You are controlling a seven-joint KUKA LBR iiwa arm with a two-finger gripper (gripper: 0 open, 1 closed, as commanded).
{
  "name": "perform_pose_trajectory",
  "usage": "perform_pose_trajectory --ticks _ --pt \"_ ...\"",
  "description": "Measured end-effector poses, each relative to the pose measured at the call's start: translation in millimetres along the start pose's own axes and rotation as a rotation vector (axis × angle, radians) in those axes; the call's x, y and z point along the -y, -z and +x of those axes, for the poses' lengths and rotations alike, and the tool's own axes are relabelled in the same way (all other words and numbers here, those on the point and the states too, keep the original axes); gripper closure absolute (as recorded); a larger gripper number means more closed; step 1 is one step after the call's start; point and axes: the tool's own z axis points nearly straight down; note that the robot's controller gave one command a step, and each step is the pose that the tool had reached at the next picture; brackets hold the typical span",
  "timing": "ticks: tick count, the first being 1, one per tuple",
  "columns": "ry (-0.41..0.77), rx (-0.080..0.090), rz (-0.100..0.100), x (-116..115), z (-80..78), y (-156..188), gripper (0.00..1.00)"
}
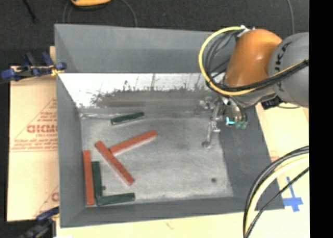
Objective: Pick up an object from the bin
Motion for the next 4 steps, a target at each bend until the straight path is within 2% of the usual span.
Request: perform_pose_trajectory --ticks 1,2,3,4 --pt "0.002 0.008 0.001 0 -1.7 5 0.0" --pt "0.127 0.011 0.003 -28 -14.4 -4 0.0" --pt "0.258 0.012 0.0 -109 -29.3 -27 0.0" --pt "0.188 0.008 -0.002 -129 -5.7 -72 1.0"
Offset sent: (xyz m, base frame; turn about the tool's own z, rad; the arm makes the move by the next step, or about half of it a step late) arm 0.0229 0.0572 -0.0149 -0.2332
